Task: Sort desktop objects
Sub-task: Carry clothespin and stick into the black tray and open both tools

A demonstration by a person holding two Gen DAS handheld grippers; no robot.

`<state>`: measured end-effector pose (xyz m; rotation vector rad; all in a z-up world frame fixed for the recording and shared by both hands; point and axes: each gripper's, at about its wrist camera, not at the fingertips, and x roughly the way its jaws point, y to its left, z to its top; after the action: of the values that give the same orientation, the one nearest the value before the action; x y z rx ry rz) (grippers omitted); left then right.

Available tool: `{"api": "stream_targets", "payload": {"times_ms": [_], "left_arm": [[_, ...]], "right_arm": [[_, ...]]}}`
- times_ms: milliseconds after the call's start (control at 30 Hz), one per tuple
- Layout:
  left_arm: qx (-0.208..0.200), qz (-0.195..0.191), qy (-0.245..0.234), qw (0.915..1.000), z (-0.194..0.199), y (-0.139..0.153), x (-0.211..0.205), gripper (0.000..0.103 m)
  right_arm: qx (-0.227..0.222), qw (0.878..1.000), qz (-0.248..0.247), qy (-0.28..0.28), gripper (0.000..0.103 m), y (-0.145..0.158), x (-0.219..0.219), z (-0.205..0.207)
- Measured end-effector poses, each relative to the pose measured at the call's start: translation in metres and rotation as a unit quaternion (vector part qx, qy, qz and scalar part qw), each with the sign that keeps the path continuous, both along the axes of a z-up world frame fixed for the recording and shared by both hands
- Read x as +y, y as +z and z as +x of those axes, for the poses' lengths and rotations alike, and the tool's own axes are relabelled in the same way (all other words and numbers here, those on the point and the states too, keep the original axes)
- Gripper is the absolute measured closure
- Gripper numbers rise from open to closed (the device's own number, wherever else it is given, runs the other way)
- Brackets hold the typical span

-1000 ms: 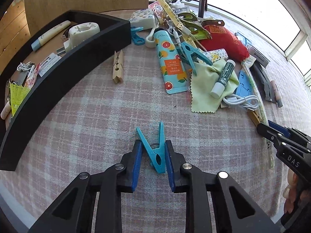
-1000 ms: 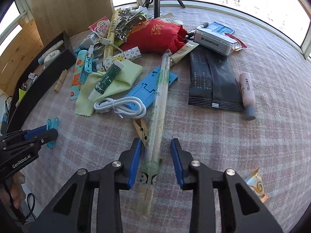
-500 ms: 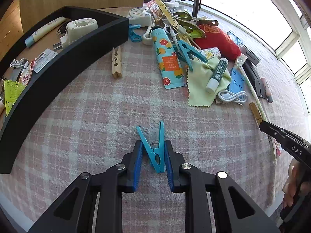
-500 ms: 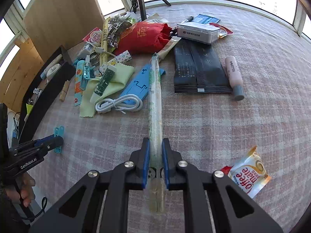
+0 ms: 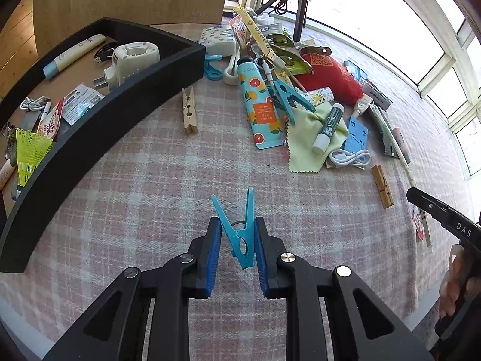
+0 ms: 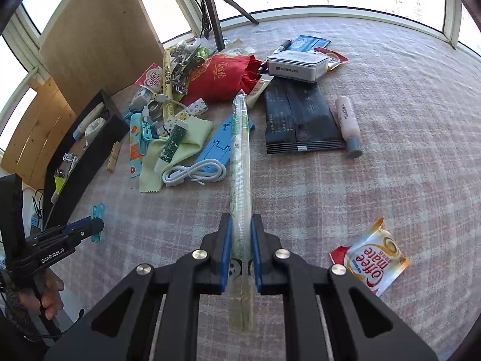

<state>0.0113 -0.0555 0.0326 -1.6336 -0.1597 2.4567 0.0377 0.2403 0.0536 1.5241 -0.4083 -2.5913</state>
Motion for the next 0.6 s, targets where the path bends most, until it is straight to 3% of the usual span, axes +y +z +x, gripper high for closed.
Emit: {"api": "stream_targets", "payload": {"times_ms": [267,400,600], "left_arm": [[0.042,-0.007,0.014,0.999,0.005,0.049,-0.038,0.083],[0.058,-0.018,0.03,0.9977,-0.015,0.059,-0.038,0.083],[0.075,-0.029,0.065,0.9947,-0.031,0.068,-0.077,0.083]], "right_arm": [[0.043,0.999,0.009,0.025,0.09,0.035,-0.037,-0.011],[0.064,0.997,0.023,0.048,0.09,0.049,-0.069,-0.021],[0.089,0.991,0.036,0.088,0.09,0.066,-0.128,-0.041]]}}
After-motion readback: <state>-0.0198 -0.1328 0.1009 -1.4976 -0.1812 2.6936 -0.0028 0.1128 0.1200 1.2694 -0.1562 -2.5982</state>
